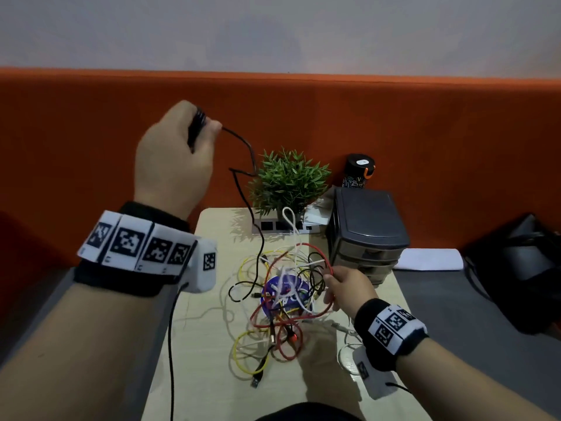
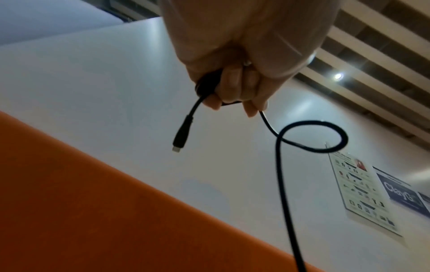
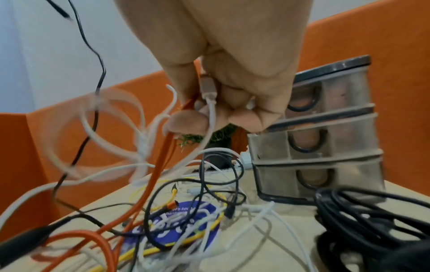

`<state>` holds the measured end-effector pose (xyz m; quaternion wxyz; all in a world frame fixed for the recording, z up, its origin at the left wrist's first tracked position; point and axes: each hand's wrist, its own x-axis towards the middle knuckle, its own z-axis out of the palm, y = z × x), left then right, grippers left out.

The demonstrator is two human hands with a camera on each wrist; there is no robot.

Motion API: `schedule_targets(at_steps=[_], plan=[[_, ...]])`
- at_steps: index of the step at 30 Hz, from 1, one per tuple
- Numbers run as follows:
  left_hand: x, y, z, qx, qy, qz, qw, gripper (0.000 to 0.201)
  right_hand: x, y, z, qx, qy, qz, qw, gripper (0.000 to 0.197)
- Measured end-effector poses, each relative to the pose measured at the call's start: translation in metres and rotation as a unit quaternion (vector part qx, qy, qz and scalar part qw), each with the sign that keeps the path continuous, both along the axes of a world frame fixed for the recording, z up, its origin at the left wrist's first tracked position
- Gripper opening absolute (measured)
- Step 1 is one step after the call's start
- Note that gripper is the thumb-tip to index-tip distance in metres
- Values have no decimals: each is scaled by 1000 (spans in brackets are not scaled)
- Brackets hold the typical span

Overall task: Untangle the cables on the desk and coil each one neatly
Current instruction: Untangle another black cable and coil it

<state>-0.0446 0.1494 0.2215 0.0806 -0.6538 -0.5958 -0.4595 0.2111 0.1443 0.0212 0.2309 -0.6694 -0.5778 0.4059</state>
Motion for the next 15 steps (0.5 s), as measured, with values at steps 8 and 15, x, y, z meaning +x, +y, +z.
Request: schedule_targets(at_steps=[8,15], plan=[[19,0,-8,-35,-4,-37,999,35,-6,5,13,8,-137,37,990,59],[39,1,-30,-121,18,-84,989,38,-34,-10,108,164,182,60,968,53]])
